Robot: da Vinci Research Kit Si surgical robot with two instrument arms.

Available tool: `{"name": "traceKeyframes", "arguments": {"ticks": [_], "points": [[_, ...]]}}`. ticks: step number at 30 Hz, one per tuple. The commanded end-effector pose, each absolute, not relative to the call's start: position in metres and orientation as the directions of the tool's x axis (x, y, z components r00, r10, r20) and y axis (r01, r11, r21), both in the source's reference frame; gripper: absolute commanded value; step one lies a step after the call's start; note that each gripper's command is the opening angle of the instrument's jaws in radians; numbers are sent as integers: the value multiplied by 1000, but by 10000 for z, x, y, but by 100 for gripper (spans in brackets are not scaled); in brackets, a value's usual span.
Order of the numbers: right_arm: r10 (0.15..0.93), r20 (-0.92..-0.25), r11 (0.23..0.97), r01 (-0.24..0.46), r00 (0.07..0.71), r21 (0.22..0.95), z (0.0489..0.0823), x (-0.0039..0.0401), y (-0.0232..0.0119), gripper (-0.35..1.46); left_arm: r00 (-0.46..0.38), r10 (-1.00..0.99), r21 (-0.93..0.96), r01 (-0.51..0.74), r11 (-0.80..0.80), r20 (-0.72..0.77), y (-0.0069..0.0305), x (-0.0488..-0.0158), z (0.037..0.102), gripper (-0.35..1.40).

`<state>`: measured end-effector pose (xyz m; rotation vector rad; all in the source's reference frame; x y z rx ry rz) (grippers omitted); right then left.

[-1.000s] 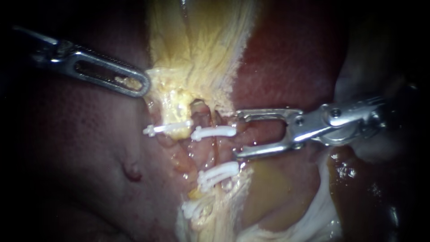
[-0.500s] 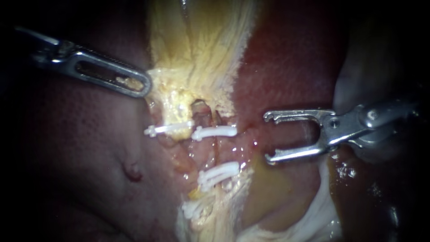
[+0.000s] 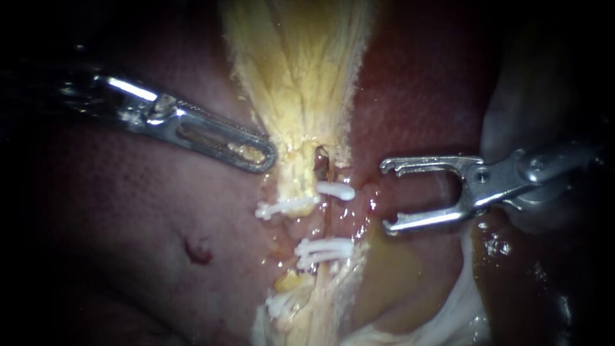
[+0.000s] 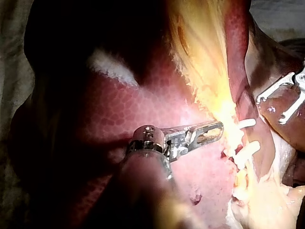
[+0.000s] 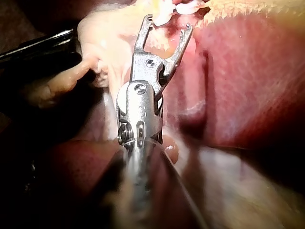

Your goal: Going back third clip right tube

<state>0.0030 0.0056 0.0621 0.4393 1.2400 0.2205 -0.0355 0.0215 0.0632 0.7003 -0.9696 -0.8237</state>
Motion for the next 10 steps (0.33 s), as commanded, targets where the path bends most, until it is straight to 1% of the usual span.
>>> {"name": "traceKeyframes", "arguments": {"ticks": [1,10], "points": [[394,-862,896,75,318,437,620,31,56,50,324,-847,813,279,511,422,215,-355,632,-35],[397,-862,895,77,317,440,617,32,58,50,324,-847,813,278,511,421,216,-354,632,-35]]}}
